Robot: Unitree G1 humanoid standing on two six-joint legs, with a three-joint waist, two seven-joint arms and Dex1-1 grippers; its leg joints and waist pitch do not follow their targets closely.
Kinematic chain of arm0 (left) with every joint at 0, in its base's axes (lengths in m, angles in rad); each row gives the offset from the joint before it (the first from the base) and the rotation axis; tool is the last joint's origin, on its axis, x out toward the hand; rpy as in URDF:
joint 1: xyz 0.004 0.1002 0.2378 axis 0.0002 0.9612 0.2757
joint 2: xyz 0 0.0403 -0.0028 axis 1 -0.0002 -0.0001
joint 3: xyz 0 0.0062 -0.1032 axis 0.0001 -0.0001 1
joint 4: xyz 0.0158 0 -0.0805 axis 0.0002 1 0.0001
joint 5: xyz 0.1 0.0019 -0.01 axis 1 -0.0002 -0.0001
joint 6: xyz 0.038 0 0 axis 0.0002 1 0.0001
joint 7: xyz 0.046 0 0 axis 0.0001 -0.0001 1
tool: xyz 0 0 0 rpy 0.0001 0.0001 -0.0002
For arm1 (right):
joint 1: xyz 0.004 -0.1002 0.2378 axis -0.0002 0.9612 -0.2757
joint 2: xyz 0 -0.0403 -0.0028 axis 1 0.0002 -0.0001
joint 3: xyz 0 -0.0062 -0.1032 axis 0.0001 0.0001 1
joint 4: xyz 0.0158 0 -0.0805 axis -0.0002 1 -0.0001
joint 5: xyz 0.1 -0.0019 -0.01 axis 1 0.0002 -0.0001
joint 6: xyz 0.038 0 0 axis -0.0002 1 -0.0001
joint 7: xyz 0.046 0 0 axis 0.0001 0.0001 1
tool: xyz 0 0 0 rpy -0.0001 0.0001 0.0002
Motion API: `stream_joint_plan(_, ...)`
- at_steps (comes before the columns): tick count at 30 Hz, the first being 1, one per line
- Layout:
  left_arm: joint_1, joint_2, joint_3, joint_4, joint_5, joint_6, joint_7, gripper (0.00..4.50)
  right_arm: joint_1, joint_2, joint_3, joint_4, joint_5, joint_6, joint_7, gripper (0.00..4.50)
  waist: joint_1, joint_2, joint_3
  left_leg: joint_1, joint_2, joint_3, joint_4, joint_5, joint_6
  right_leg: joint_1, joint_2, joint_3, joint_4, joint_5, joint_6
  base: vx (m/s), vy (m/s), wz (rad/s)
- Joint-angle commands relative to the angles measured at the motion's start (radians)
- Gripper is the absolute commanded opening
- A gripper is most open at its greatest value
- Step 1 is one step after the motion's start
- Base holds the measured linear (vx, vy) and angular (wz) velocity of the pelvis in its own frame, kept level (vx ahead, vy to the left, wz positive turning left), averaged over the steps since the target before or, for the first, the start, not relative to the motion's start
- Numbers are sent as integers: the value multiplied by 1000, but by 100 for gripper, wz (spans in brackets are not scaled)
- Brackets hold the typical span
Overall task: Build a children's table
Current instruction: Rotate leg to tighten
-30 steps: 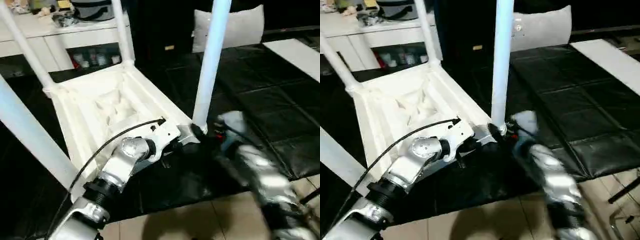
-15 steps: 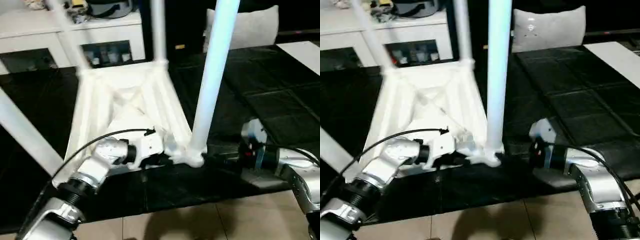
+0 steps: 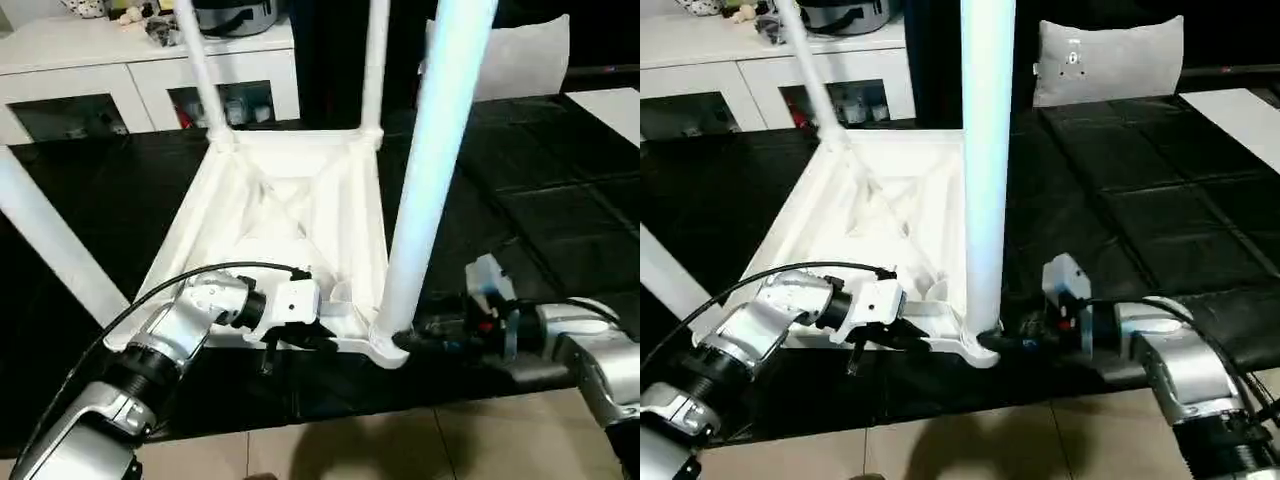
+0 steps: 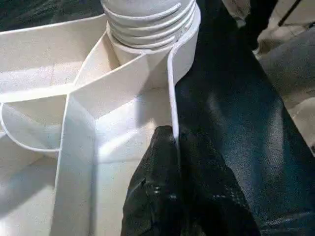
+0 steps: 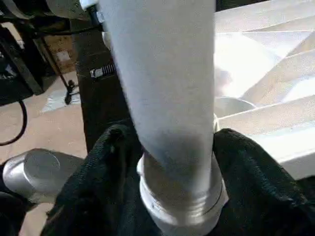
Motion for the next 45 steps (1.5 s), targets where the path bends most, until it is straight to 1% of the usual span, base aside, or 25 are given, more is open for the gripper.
stream_joint_plan(1,-10,-6,-33,-4,19,-25,-41,0,-22,7,14,4,0,9,12,258,-4,-18,-62,7,81,-31,-75,-140,87,47,-87,74,-65,-340,-116,0,0,0)
stream_joint_plan(6,-1,-18,-21,-7,3,2,-33,0,-13,15,20,-8,23,30,17,213,5,-20,-62,7,83,-31,-76,-128,88,49,-88,76,-58,-303,-129,0,0,0)
stream_joint_plan(9,4,-28,-8,-10,-9,34,-15,0,2,19,12,-28,49,50,17,200,5,-20,-61,10,81,-29,-77,-145,83,48,-89,76,-63,-335,-124,0,0,0)
stream_joint_plan(10,11,-50,20,-26,-30,108,34,0,34,30,7,-82,76,88,-5,199,5,-22,-60,11,81,-28,-77,-147,78,49,-89,77,-65,-351,-118,0,0,0)
stream_joint_plan(12,14,-64,35,-35,-38,147,67,0,49,37,6,-106,76,105,-29,198,4,-23,-58,10,81,-30,-79,-151,75,49,-88,75,-68,-373,-110,0,0,0)
stream_joint_plan(13,16,-77,48,-43,-41,177,98,0,58,47,7,-122,66,122,-64,198,4,-23,-57,14,82,-29,-79,-151,70,45,-88,77,-70,-379,-108,0,0,0)
stream_joint_plan(15,22,-110,75,-64,-41,231,181,0,42,103,8,-95,-17,124,-221,198,0,-22,-55,11,79,-30,-82,-162,64,47,-88,75,-73,-404,-101,0,0,0)
stream_joint_plan(16,27,-142,97,-84,-36,283,260,0,16,173,-3,-59,-75,131,-376,198,-16,-25,-44,16,70,-29,-84,-217,34,42,-85,68,-88,-505,-75,0,0,0)
stream_joint_plan(17,28,-152,104,-91,-32,300,288,0,7,199,-10,-49,-86,137,-426,198,-26,-25,-42,16,65,-31,-84,-236,22,42,-84,62,-92,-542,-64,0,0,0)
stream_joint_plan(19,26,-180,116,-103,-17,344,356,0,-16,258,-20,-20,-111,150,-531,197,-72,-26,-39,11,56,-41,-79,-298,1,45,-82,44,-108,-628,-13,0,0,0)
stream_joint_plan(20,21,-210,132,-109,2,400,432,0,-33,300,-22,3,-133,154,-602,196,-81,-23,-38,12,54,-43,-77,-312,3,44,-81,40,-113,-643,1,0,0,0)
stream_joint_plan(21,21,-210,132,-109,2,400,432,0,-33,300,-22,3,-133,154,-602,196,-97,-22,-40,20,50,-42,-72,-324,6,37,-81,40,-121,-647,6,0,0,0)
stream_joint_plan(22,14,-243,146,-113,20,451,503,0,-56,347,-28,22,-153,171,-680,195,-113,-23,-41,11,47,-44,-72,-320,18,43,-79,38,-120,-633,8,0,0,0)
stream_joint_plan(25,4,-282,156,-115,40,472,572,0,-85,394,-34,47,-180,190,-777,195,-135,-21,-45,9,48,-47,-73,-305,34,40,-78,39,-119,-593,-8,0,0,0)
stream_joint_plan(26,4,-284,156,-116,40,473,574,0,-85,396,-34,47,-180,190,-777,230,-137,-20,-45,7,50,-48,-74,-302,40,42,-79,41,-118,-581,-10,0,0,0)
stream_joint_plan(28,6,-299,147,-133,47,480,592,0,-92,420,-41,54,-193,177,-796,265,-138,-20,-52,-3,61,-51,-79,-258,59,48,-82,52,-101,-477,-43,0,0,0)
stream_joint_plan(30,10,-297,131,-145,59,477,596,0,-92,427,-46,52,-191,161,-796,275,-137,-18,-53,-8,65,-52,-80,-233,68,49,-83,55,-95,-436,-61,0,0,0)
stream_joint_plan(31,13,-291,125,-149,61,473,593,0,-84,417,-43,46,-188,142,-776,287,-135,-17,-58,-13,68,-51,-78,-183,83,54,-87,60,-82,-358,-88,0,0,0)
stream_joint_plan(35,20,-284,135,-144,62,470,601,0,-60,383,-69,32,-175,95,-744,314,-122,-18,-62,-13,67,-42,-71,-116,119,58,-88,65,-70,-261,-128,0,0,0)
stream_joint_plan(36,20,-284,135,-144,62,470,601,0,-60,383,-69,32,-175,95,-744,328,-119,-18,-62,-14,67,-42,-71,-105,126,59,-87,65,-68,-252,-135,0,0,0)
stream_joint_plan(37,26,-271,136,-136,55,438,581,0,-41,343,-84,10,-147,69,-676,352,-113,-16,-60,-12,67,-42,-72,-107,129,61,-85,63,-71,-261,-130,0,0,0)
stream_joint_plan(38,34,-252,134,-128,42,393,542,0,-17,282,-93,-13,-125,47,-590,352,-113,-17,-60,-11,68,-40,-71,-114,131,59,-85,65,-71,-266,-129,0,0,0)
stream_joint_plan(40,42,-239,134,-123,31,365,510,0,3,230,-105,-32,-105,36,-510,375,-98,-20,-59,-10,70,-39,-71,-121,148,60,-84,67,-71,-279,-116,0,0,0)
stream_joint_plan(44,58,-202,121,-123,13,313,431,0,38,134,-117,-76,-66,41,-365,400,-92,-27,-55,-9,67,-36,-73,-155,138,59,-84,64,-80,-350,-104,0,0,0)
stream_joint_plan(45,61,-190,116,-123,9,297,406,0,46,108,-118,-81,-61,34,-334,407,-87,-24,-55,-6,67,-37,-73,-165,135,57,-83,63,-84,-378,-91,0,0,0)
